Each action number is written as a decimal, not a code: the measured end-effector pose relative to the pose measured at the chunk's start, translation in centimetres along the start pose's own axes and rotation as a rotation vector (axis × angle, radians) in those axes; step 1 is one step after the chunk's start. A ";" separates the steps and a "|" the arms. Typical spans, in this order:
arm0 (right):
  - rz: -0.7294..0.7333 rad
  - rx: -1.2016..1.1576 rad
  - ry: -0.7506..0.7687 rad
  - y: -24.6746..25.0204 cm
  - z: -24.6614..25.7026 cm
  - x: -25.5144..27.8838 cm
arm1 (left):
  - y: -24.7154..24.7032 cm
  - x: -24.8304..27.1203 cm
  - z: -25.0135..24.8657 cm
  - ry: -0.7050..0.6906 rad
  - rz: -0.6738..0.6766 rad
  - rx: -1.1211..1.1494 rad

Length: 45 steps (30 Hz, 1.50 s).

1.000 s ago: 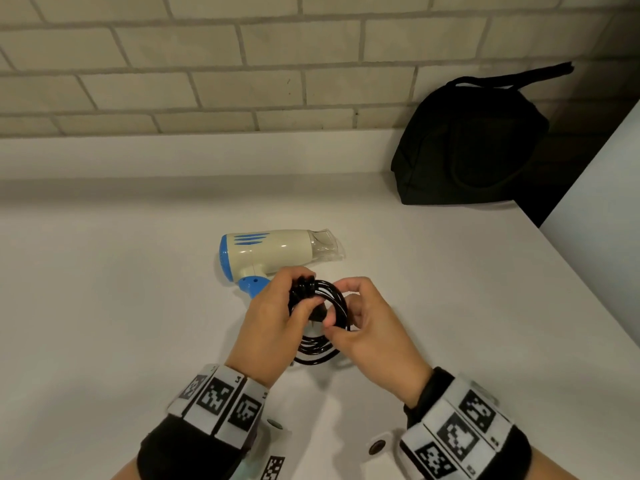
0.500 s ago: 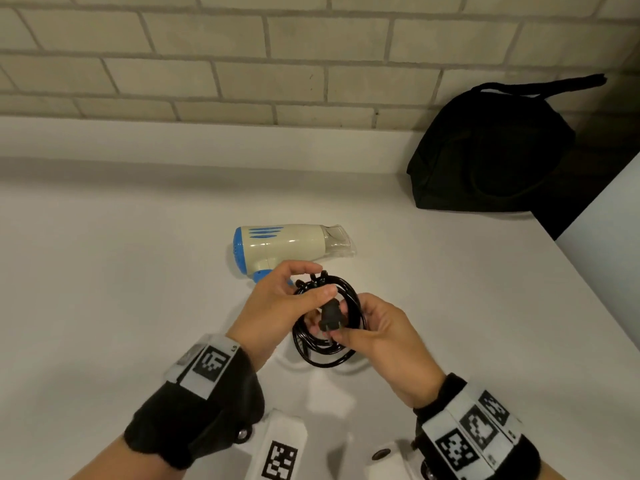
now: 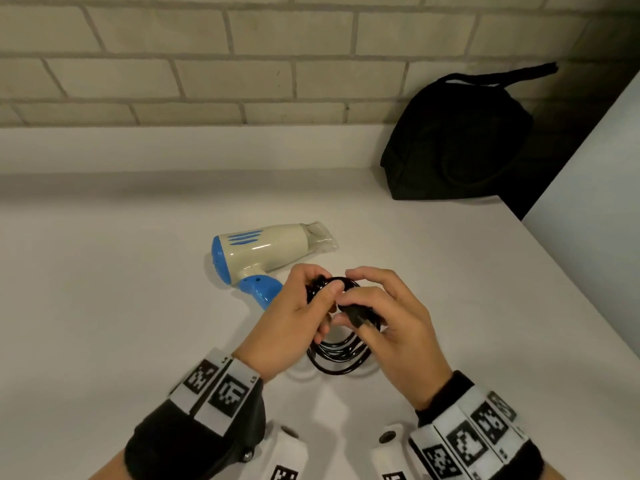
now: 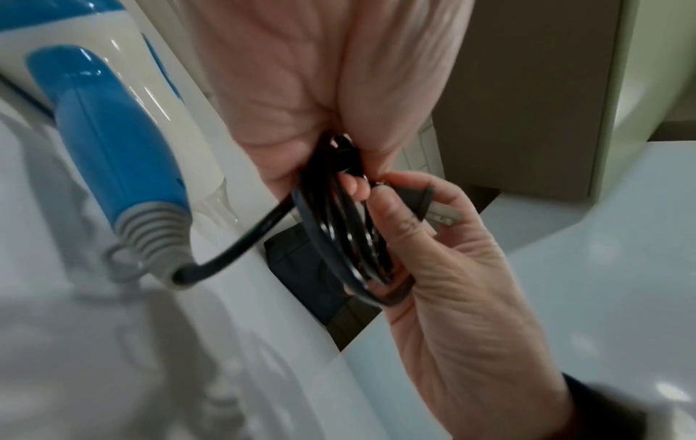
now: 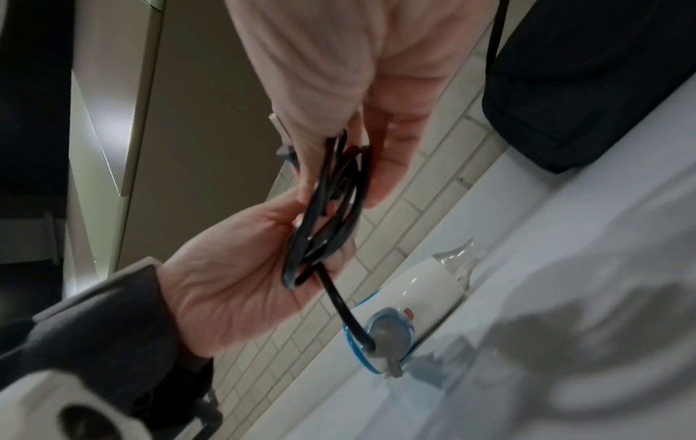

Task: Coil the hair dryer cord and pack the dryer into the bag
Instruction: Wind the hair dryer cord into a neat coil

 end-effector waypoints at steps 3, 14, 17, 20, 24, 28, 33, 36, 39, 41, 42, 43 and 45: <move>-0.036 -0.013 0.028 0.3 0.3 0.3 | -0.2 0.2 -0.3 -0.027 0.062 -0.028; -0.057 0.571 0.236 -0.3 2.4 -0.2 | -0.7 -0.2 -0.7 -0.081 -0.024 0.015; -0.101 0.594 0.298 -0.1 2.6 0.1 | -0.8 0.0 -0.5 -0.158 -0.046 -0.096; -0.073 0.553 0.290 0.4 3.1 0.5 | -1.0 0.5 0.4 -0.296 -0.040 -0.421; -0.070 0.245 0.116 1.5 3.9 0.8 | -1.4 0.6 0.7 -0.408 -0.016 -0.567; -0.141 -0.087 0.034 3.2 4.0 -0.3 | -1.6 0.8 0.6 -0.452 0.038 -0.624; -0.074 -0.240 -0.022 3.7 4.0 -2.2 | -1.3 1.0 -0.3 -0.422 0.107 -0.727; -0.006 -0.183 -0.007 3.5 4.2 -3.1 | -0.9 0.6 -0.6 -0.371 0.147 -0.687; 0.006 -0.314 -0.105 3.5 4.0 -4.1 | -0.9 0.5 -1.0 -0.346 0.153 -0.666; -0.044 -0.444 -0.260 3.4 3.3 -4.8 | -1.1 0.3 -1.2 -0.349 0.137 -0.659; -0.068 -0.495 -0.344 3.3 2.8 -5.2 | -1.3 0.2 -1.2 -0.347 0.137 -0.655; -0.083 -0.547 -0.425 3.1 2.4 -5.4 | -1.4 0.1 -1.2 -0.351 0.137 -0.633; -0.091 -0.679 -0.571 2.6 1.5 -5.7 | -1.6 0.0 -0.8 -0.339 0.140 -0.559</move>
Point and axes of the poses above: each hand's wrist, its own x-axis away from the middle knuckle, its own y-axis out of the back of the hand, z = x × y, the point moved 1 cm from there along -x, towards the middle knuckle, and after that the axes turned 6 degrees about z, right-handed, at the moved point
